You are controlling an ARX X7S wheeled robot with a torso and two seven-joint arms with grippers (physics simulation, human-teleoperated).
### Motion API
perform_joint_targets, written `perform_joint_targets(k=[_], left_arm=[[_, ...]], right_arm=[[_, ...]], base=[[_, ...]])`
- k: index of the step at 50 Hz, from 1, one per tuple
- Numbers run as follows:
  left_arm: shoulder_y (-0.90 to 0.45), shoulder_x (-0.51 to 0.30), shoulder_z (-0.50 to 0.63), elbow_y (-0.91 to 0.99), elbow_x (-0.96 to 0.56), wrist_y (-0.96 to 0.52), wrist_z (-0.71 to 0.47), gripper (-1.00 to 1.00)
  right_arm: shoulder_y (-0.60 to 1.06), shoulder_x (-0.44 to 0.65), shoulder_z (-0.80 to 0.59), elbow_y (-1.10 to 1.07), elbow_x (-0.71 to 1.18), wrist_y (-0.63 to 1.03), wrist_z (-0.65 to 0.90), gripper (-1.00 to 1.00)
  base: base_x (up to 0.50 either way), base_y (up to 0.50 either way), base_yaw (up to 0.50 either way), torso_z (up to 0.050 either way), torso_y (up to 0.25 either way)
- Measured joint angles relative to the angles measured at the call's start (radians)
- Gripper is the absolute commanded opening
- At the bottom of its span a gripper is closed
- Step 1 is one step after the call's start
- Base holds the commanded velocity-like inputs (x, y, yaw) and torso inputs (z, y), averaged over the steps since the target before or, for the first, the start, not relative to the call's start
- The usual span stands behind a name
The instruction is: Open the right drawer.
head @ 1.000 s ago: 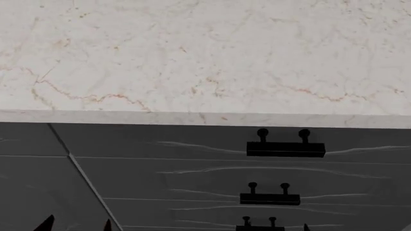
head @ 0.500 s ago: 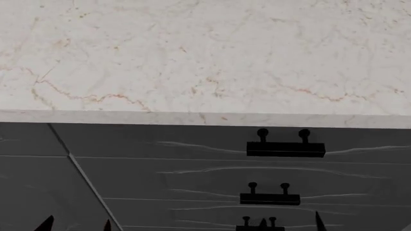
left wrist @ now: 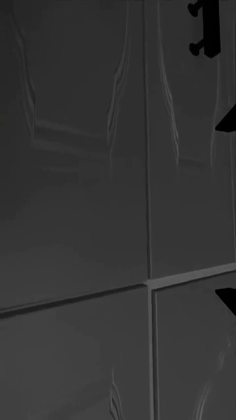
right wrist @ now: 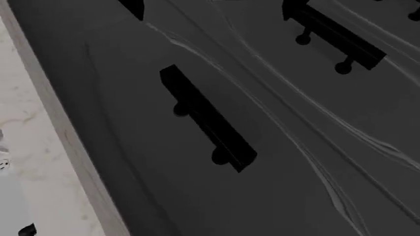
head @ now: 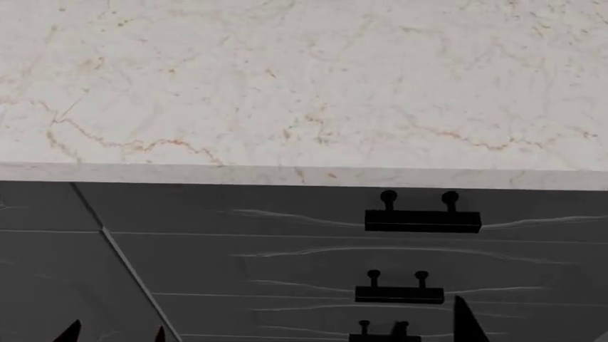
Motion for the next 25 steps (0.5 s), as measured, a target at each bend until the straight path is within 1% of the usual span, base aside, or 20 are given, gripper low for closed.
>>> perform_joint_targets(k=[9,25], left_arm=[[-0.001,-0.002,0.003,-0.002,-0.003,0.001,-0.002,1.00],[-0.004,-0.005,0.009,-0.010,-0.005,0.009,-0.003,1.00]], right_arm=[[0.017,0.005,-0.038,0.013,-0.060,0.047,0.004,1.00],[0.047,0.003,-0.093,0.042,-0.135,0.078,0.015,1.00]], base=[[0.00,0.00,0.00,0.000,0.000],[0.00,0.00,0.00,0.000,0.000]])
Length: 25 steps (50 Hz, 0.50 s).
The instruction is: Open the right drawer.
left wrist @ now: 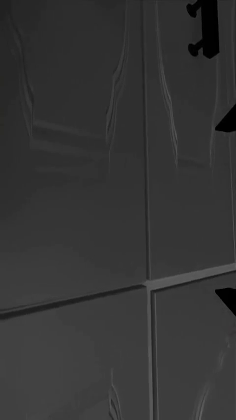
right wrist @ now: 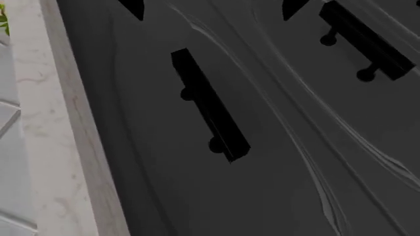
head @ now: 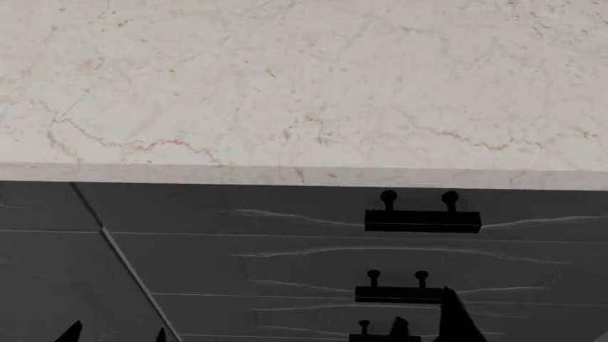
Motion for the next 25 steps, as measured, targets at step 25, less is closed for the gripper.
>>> perform_joint_targets(k=[25], left_arm=[[0.002,-0.005,0.005,-0.003,-0.005,0.013,-0.008,1.00]], right_arm=[[0.129,0.005,-0.106,-0.001,-0.162,0.153,-0.124,1.00]], base=[[0.00,0.00,0.00,0.000,0.000]])
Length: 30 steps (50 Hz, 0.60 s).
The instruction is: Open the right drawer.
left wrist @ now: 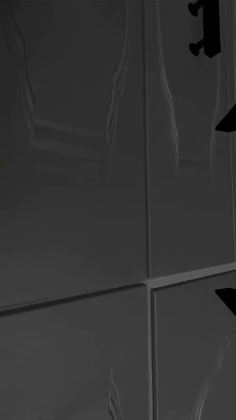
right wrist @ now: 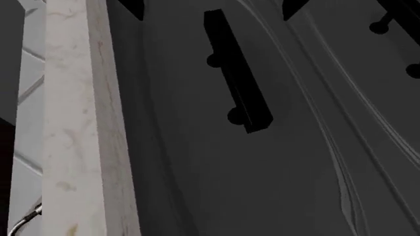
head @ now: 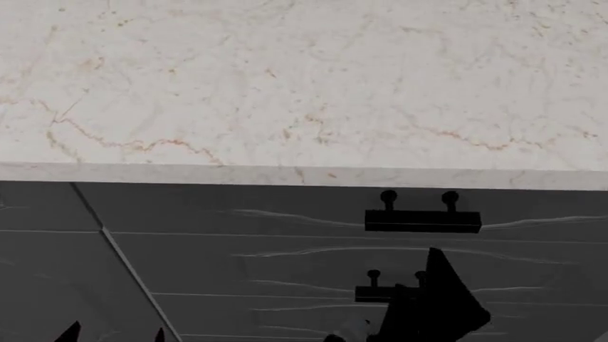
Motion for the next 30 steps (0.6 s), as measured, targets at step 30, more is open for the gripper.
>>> perform_joint_targets(k=[30], left_arm=[[-0.003,-0.005,0.010,-0.003,-0.003,0.001,-0.011,1.00]], right_arm=[[0.122,-0.011,-0.104,0.250,-0.082,0.002,-0.017,1.00]], base=[[0.00,0.00,0.00,0.000,0.000]])
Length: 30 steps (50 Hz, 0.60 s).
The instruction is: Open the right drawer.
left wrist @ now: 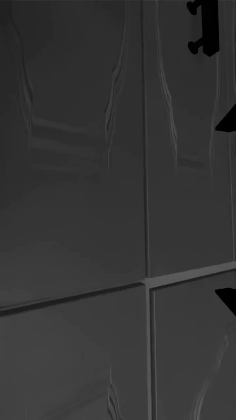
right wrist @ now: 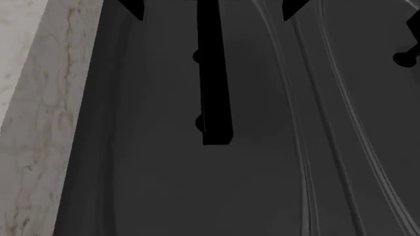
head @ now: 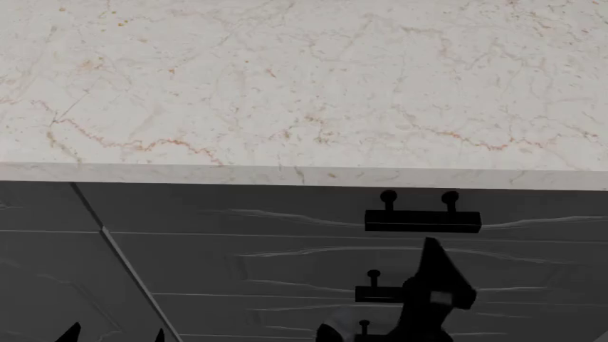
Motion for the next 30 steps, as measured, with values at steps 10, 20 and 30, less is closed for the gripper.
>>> perform_joint_targets(k=[10,20,30], left_arm=[[-0.001,-0.002,0.003,0.000,0.000,0.000,-0.004,1.00],[-0.003,-0.004,0.005,0.000,-0.002,0.000,-0.008,1.00],[-0.005,-0.005,0.009,-0.002,-0.001,0.002,-0.010,1.00]], right_arm=[[0.029,-0.013,-0.016,0.080,-0.009,-0.009,0.014,1.00],[0.059,-0.028,-0.026,0.150,-0.012,-0.021,0.024,1.00],[0.094,-0.043,-0.033,0.216,-0.009,-0.038,0.030,1.00]], base=[[0.00,0.00,0.00,0.000,0.000],[0.00,0.00,0.00,0.000,0.000],[0.00,0.00,0.00,0.000,0.000]])
